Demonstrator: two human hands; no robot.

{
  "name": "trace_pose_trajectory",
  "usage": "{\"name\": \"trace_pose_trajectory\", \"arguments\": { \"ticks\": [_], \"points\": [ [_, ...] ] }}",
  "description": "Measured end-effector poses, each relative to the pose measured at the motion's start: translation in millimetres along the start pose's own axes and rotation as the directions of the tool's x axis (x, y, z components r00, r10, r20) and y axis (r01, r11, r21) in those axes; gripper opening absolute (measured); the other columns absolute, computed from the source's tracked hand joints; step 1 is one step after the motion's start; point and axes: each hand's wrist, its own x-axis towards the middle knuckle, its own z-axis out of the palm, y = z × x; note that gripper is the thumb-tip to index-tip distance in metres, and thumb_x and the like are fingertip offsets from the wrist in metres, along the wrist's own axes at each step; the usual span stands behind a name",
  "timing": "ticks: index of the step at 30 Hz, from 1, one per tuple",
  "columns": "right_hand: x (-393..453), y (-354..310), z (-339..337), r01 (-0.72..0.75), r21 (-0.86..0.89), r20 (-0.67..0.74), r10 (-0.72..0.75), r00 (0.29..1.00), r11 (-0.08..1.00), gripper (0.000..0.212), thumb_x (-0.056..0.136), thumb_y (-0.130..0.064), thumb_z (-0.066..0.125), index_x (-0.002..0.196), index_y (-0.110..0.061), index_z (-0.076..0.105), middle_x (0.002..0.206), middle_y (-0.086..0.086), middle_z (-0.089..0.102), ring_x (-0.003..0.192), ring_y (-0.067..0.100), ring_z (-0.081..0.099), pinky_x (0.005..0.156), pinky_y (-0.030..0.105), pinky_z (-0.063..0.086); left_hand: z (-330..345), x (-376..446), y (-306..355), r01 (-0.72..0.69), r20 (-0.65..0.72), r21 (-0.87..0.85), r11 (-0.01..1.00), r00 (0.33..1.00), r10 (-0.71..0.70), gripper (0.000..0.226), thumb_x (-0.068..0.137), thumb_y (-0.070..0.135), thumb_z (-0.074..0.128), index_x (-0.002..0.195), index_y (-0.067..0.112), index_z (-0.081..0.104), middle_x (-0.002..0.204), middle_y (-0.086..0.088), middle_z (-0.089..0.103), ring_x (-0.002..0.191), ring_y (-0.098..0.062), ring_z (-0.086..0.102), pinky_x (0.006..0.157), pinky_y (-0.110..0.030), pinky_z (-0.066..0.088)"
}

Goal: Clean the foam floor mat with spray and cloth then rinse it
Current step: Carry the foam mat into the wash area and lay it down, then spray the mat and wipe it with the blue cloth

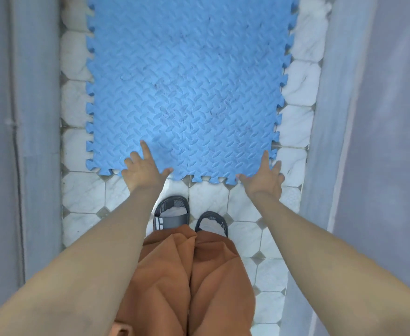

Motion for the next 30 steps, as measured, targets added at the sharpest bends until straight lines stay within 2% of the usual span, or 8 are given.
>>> {"name": "trace_pose_trajectory", "arguments": {
  "ticks": [8, 14, 16, 17, 19, 21, 26, 30],
  "points": [
    [-137, -36, -217, 0.145, 0.036, -0.125, -0.139, 0.982, 0.989, 0.093, 0.085, -0.048, 0.068, 0.154, -0.038, 0.008, 0.160, 0.011, 0.014, 0.141, 0.034, 0.024, 0.104, 0.047, 0.041, -226, -117, -34, -0.079, -0.196, -0.031, 0.996, 0.978, 0.072, 0.099, 0.083, 0.069, 0.044, 0.151, 0.014, -0.003, 0.129, -0.010, 0.043, 0.111, -0.026, 0.048, 0.087, -0.035, 0.046],
    [-274, -37, -375, 0.255, 0.132, -0.270, -0.213, 0.939, 0.958, 0.094, 0.084, -0.048, 0.069, 0.154, -0.037, 0.008, 0.161, 0.011, 0.016, 0.140, 0.034, 0.029, 0.104, 0.042, 0.041, -388, -259, -43, -0.182, -0.347, -0.068, 0.981, 0.926, 0.148, 0.094, 0.086, 0.069, 0.039, 0.152, 0.015, -0.001, 0.128, -0.006, 0.045, 0.111, -0.022, 0.051, 0.083, -0.030, 0.046],
    [-315, -56, -427, 0.302, 0.162, -0.315, -0.241, 0.918, 0.939, 0.097, 0.083, -0.051, 0.069, 0.154, -0.038, 0.005, 0.162, 0.010, 0.015, 0.142, 0.034, 0.029, 0.106, 0.042, 0.039, -449, -286, -50, -0.201, -0.422, -0.105, 0.974, 0.896, 0.139, 0.096, 0.082, 0.067, 0.050, 0.152, 0.012, 0.012, 0.121, -0.008, 0.051, 0.103, -0.023, 0.056, 0.076, -0.032, 0.049],
    [-336, -65, -452, 0.329, 0.173, -0.349, -0.255, 0.902, 0.928, 0.098, 0.082, -0.052, 0.069, 0.155, -0.038, 0.004, 0.162, 0.009, 0.014, 0.142, 0.033, 0.029, 0.106, 0.041, 0.039, -480, -301, -55, -0.220, -0.453, -0.156, 0.963, 0.882, 0.128, 0.099, 0.074, 0.064, 0.064, 0.148, 0.009, 0.029, 0.109, -0.011, 0.057, 0.091, -0.027, 0.061, 0.067, -0.036, 0.051],
    [-365, -85, -499, 0.407, 0.192, -0.423, -0.299, 0.856, 0.893, 0.099, 0.082, -0.054, 0.068, 0.154, -0.039, 0.002, 0.163, 0.008, 0.013, 0.143, 0.031, 0.029, 0.106, 0.042, 0.040, -529, -313, -61, -0.314, -0.560, -0.216, 0.924, 0.815, 0.146, 0.096, 0.049, 0.051, 0.088, 0.127, 0.003, 0.058, 0.083, -0.015, 0.060, 0.064, -0.033, 0.062, 0.049, -0.037, 0.050],
    [-386, -108, -548, 0.500, 0.204, -0.503, -0.348, 0.792, 0.842, 0.099, 0.082, -0.056, 0.067, 0.154, -0.040, 0.001, 0.162, 0.009, 0.014, 0.144, 0.029, 0.027, 0.105, 0.041, 0.039, -584, -317, -61, -0.385, -0.674, -0.202, 0.900, 0.722, 0.158, 0.088, 0.047, 0.042, 0.091, 0.119, 0.000, 0.063, 0.080, -0.016, 0.060, 0.060, -0.035, 0.059, 0.046, -0.037, 0.050],
    [-405, -173, -664, 0.713, 0.259, -0.702, -0.380, 0.603, 0.652, 0.097, 0.082, -0.050, 0.071, 0.155, -0.030, 0.010, 0.160, 0.006, 0.021, 0.146, 0.026, 0.022, 0.112, 0.042, 0.031, -711, -314, -48, -0.463, -0.808, -0.023, 0.886, 0.531, 0.257, 0.073, 0.072, 0.039, 0.078, 0.131, 0.004, 0.054, 0.106, -0.015, 0.064, 0.094, -0.034, 0.063, 0.076, -0.043, 0.055],
    [-380, -233, -740, 0.774, 0.320, -0.768, -0.329, 0.549, 0.546, 0.101, 0.078, -0.044, 0.077, 0.154, -0.017, 0.017, 0.157, 0.010, 0.029, 0.143, 0.028, 0.027, 0.111, 0.040, 0.029, -770, -278, -26, -0.489, -0.869, 0.104, 0.866, 0.380, 0.319, 0.062, 0.070, 0.030, 0.080, 0.124, 0.007, 0.060, 0.116, -0.014, 0.065, 0.100, -0.034, 0.063, 0.085, -0.043, 0.052]
  ]
}}
